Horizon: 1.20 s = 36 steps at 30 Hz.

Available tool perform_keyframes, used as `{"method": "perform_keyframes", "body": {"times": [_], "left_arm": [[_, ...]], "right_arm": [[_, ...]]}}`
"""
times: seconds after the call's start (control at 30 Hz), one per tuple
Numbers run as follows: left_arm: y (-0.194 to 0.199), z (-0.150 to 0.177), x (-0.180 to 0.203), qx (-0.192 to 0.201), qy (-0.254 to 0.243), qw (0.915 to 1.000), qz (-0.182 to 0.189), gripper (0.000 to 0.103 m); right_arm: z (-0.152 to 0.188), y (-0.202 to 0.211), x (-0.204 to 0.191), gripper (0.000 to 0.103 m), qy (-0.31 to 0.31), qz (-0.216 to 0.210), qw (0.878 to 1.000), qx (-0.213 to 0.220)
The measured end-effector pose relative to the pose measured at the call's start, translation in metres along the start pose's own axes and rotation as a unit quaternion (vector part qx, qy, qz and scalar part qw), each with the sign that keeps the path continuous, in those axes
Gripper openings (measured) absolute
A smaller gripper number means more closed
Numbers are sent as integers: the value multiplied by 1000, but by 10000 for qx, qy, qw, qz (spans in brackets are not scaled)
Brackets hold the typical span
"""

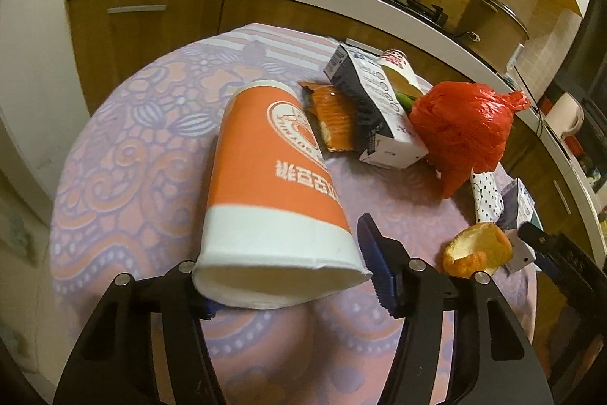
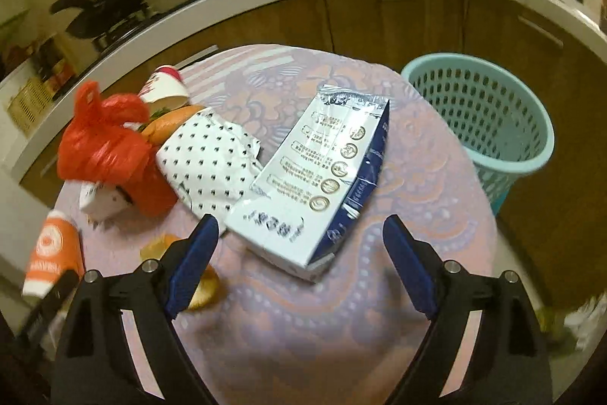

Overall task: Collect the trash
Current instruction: 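Carry cup and carton over the teal basket and open both tools to drop them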

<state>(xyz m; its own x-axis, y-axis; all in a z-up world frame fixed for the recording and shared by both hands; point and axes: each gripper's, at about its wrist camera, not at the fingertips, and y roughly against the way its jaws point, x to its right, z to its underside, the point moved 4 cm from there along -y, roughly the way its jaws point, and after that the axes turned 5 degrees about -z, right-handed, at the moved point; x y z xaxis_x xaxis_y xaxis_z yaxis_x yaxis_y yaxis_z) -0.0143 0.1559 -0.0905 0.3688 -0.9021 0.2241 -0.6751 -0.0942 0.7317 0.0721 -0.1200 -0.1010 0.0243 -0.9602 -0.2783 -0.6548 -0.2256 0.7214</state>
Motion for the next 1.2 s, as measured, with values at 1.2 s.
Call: {"method": "perform_keyframes", "body": {"times": [1.2], "left_arm": [[79,-36,133,1138,-941,9806,1289,49]], "right_arm": [[-44,32,63,61,-237,-432,9986,196]]}}
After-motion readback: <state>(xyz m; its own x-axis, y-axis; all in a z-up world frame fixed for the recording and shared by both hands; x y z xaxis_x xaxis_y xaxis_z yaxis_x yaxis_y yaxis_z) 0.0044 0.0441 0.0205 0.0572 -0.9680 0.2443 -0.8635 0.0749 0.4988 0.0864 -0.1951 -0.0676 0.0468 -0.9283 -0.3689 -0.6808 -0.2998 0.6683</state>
